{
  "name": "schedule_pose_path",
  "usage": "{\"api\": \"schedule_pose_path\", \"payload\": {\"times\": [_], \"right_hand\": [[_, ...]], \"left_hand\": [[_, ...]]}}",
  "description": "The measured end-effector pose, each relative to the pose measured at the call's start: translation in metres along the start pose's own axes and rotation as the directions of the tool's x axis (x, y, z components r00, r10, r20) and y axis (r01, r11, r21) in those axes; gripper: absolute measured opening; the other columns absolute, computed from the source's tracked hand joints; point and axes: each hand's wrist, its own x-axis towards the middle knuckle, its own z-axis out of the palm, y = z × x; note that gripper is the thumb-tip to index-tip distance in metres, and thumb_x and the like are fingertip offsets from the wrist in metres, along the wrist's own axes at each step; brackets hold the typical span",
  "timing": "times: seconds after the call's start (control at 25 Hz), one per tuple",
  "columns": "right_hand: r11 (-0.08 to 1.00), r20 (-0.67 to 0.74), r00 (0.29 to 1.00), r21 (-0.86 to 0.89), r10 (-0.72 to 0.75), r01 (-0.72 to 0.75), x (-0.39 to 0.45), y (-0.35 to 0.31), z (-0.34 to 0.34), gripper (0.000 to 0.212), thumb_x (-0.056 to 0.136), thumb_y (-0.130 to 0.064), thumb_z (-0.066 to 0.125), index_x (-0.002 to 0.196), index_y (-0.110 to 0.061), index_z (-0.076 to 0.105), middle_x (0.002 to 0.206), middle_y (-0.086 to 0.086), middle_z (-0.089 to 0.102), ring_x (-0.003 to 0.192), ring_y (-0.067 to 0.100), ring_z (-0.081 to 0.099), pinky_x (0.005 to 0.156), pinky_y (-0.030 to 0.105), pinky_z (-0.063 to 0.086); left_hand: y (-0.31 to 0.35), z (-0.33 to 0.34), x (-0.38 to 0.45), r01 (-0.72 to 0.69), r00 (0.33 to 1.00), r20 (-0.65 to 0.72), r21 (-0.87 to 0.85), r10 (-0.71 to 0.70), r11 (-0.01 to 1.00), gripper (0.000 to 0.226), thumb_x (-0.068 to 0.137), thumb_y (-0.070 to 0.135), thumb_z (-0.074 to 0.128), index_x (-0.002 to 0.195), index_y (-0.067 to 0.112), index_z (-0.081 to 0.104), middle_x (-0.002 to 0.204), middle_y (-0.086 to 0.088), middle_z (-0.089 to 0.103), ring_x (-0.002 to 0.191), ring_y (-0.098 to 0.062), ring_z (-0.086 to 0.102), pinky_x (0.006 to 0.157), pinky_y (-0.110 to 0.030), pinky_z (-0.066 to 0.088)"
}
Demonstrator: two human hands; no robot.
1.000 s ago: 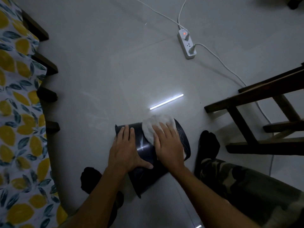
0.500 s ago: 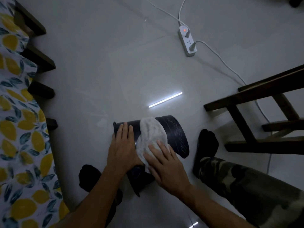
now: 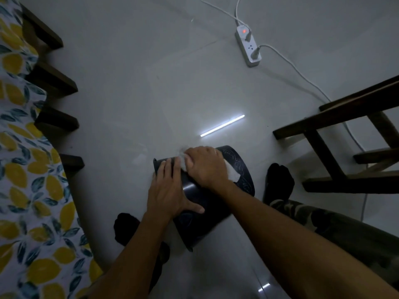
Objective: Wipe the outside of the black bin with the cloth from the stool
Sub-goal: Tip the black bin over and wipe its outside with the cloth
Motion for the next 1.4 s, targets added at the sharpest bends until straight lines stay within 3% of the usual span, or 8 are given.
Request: {"api": "schedule_pose_path", "payload": {"times": [0.2, 0.32, 0.44, 0.84, 1.0, 1.16, 1.32, 1.4], "right_hand": [[0.981, -0.102, 0.979, -0.059, 0.176, -0.183, 0.006, 0.046, -0.017, 0.040, 0.102, -0.044, 0.041, 0.120, -0.024, 0.070, 0.112, 0.009, 0.073, 0.104, 0.032, 0.065, 0.089, 0.044, 0.048], [0.907, -0.083, 0.925, 0.246, 0.371, -0.341, -0.024, 0.076, -0.031, 0.041, 0.105, -0.050, 0.036, 0.135, -0.033, 0.060, 0.131, 0.004, 0.062, 0.113, 0.027, 0.059, 0.093, 0.044, 0.050], [0.771, -0.019, 0.851, 0.436, 0.524, -0.465, -0.052, 0.084, -0.027, 0.047, 0.108, -0.054, 0.029, 0.144, -0.031, 0.048, 0.123, 0.005, 0.063, 0.105, 0.024, 0.060, 0.090, 0.041, 0.048], [0.716, -0.083, 0.822, 0.547, 0.563, -0.435, -0.029, 0.070, -0.044, 0.037, 0.112, -0.040, 0.028, 0.119, -0.018, 0.056, 0.102, 0.003, 0.064, 0.093, 0.024, 0.061, 0.079, 0.036, 0.046], [0.706, -0.034, 0.829, 0.544, 0.558, -0.453, -0.024, 0.064, -0.053, 0.030, 0.113, -0.038, 0.025, 0.108, -0.019, 0.048, 0.099, 0.006, 0.061, 0.088, 0.022, 0.060, 0.073, 0.034, 0.043], [0.692, 0.021, 0.820, 0.524, 0.572, -0.496, -0.049, 0.077, -0.051, 0.032, 0.112, -0.039, 0.027, 0.115, -0.019, 0.052, 0.104, 0.006, 0.062, 0.094, 0.023, 0.064, 0.075, 0.032, 0.046], [0.768, -0.123, 0.817, 0.442, 0.564, -0.463, -0.080, 0.072, -0.055, 0.036, 0.112, -0.040, 0.030, 0.131, -0.020, 0.053, 0.107, 0.000, 0.059, 0.092, 0.015, 0.059, 0.072, 0.025, 0.044], [0.815, -0.238, 0.821, 0.428, 0.519, -0.391, -0.091, 0.062, -0.061, 0.040, 0.112, -0.041, 0.031, 0.137, -0.020, 0.052, 0.110, 0.001, 0.060, 0.096, 0.016, 0.061, 0.079, 0.031, 0.051]], "left_hand": [[-0.001, 0.002, 0.004, 0.032, 0.999, 0.032, -0.007, -0.031, 0.999, 0.172, 0.031, 0.099, 0.061, 0.159, 0.004, -0.002, 0.168, -0.017, 0.002, 0.154, -0.033, 0.002, 0.125, -0.049, 0.011], [0.000, -0.003, 0.008, 0.056, 0.997, 0.052, -0.013, -0.056, 0.998, 0.172, 0.031, 0.099, 0.063, 0.159, 0.005, -0.002, 0.168, -0.016, -0.001, 0.155, -0.033, -0.001, 0.125, -0.049, 0.010], [0.002, -0.009, 0.008, 0.063, 0.995, 0.078, -0.016, -0.062, 0.998, 0.171, 0.032, 0.097, 0.066, 0.160, 0.006, -0.002, 0.168, -0.015, -0.003, 0.155, -0.032, -0.003, 0.126, -0.048, 0.008], [0.008, -0.068, 0.016, 0.011, 1.000, 0.006, -0.145, -0.010, 0.989, 0.165, 0.047, 0.060, 0.093, 0.156, 0.016, -0.022, 0.169, -0.010, -0.008, 0.154, -0.034, -0.011, 0.123, -0.058, 0.008], [0.007, -0.061, 0.010, 0.005, 0.963, -0.270, 0.062, 0.012, 0.998, 0.146, 0.054, 0.041, 0.097, 0.160, 0.010, 0.002, 0.169, -0.013, 0.006, 0.155, -0.034, 0.001, 0.123, -0.056, 0.017], [0.011, -0.030, -0.021, -0.063, 0.942, -0.327, 0.061, 0.080, 0.996, 0.120, 0.059, 0.016, 0.097, 0.155, 0.006, 0.026, 0.165, -0.016, 0.021, 0.152, -0.036, 0.018, 0.114, -0.052, 0.038], [0.034, -0.012, -0.053, -0.024, 0.885, -0.460, 0.119, 0.077, 0.993, 0.072, 0.077, 0.047, 0.082, 0.134, 0.010, 0.059, 0.124, -0.011, 0.067, 0.113, -0.029, 0.062, 0.099, -0.046, 0.049], [0.044, -0.020, -0.057, -0.019, 0.845, -0.528, 0.124, 0.082, 0.992, 0.058, 0.081, 0.056, 0.072, 0.123, 0.016, 0.065, 0.102, -0.005, 0.070, 0.092, -0.024, 0.064, 0.091, -0.042, 0.045]]}}
